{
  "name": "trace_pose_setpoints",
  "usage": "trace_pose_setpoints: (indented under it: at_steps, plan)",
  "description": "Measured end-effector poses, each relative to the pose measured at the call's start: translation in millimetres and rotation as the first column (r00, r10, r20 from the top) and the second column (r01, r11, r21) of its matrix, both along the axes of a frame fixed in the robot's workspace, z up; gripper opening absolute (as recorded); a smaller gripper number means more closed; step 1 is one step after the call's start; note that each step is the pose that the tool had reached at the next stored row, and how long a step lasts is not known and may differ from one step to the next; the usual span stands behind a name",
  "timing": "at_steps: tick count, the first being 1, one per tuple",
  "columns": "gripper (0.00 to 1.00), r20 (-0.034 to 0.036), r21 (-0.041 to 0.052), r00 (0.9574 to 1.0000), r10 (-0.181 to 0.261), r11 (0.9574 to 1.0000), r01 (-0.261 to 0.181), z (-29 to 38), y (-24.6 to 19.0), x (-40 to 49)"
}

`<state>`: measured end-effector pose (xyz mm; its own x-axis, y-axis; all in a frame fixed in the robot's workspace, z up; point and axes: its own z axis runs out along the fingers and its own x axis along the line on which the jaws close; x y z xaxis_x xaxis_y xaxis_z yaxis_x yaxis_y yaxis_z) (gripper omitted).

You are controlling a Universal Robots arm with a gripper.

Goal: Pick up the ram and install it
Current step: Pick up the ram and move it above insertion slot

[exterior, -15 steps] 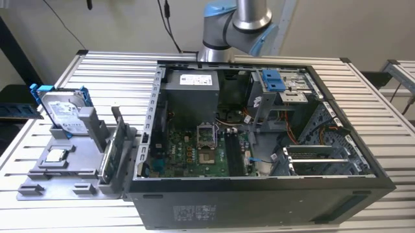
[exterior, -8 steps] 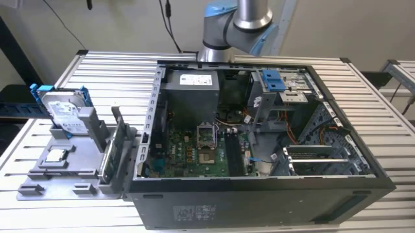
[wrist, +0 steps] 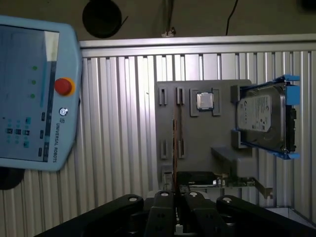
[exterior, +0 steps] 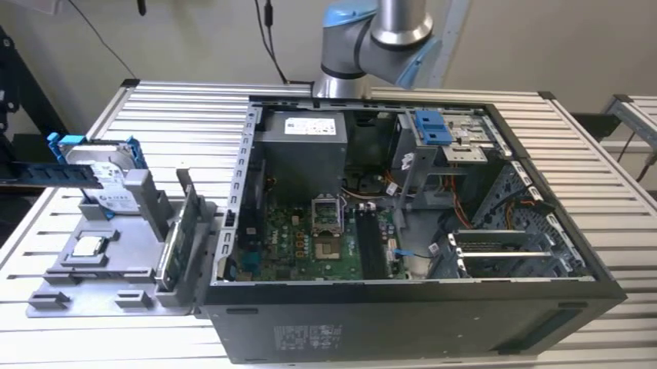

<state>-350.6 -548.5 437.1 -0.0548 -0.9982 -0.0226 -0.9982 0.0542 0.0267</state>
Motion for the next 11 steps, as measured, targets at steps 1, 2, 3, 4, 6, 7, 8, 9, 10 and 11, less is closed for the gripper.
trace_pose_setpoints:
  at_steps: [1, 2, 3, 4, 6, 7, 8, 9, 10, 11]
  plan:
    - [0.14, 0.0000, 0.0000, 1.0000, 0.000, 1.0000, 0.000, 0.0, 0.0, 2.0]
    - [0.14, -0.0001, 0.0001, 1.0000, 0.000, 1.0000, 0.000, 0.0, 0.0, 3.9]
    - [0.14, 0.0000, 0.0001, 1.0000, 0.000, 1.0000, 0.000, 0.0, 0.0, 6.0]
    - [0.14, -0.0001, 0.0000, 1.0000, 0.000, 1.0000, 0.000, 0.0, 0.0, 7.9]
    - [0.14, -0.0002, 0.0000, 1.0000, 0.000, 1.0000, 0.000, 0.0, 0.0, 12.0]
    - [0.14, -0.0002, 0.0001, 1.0000, 0.000, 1.0000, 0.000, 0.0, 0.0, 14.1]
    - [0.14, -0.0003, 0.0001, 1.0000, 0.000, 1.0000, 0.000, 0.0, 0.0, 16.1]
    - [0.14, -0.0002, 0.0001, 1.0000, 0.000, 1.0000, 0.000, -0.1, 0.0, 18.0]
    - [0.14, -0.0003, 0.0001, 1.0000, 0.000, 1.0000, 0.000, 0.0, 0.0, 20.0]
    - [0.14, -0.0004, 0.0000, 1.0000, 0.000, 1.0000, 0.000, 0.0, 0.0, 21.9]
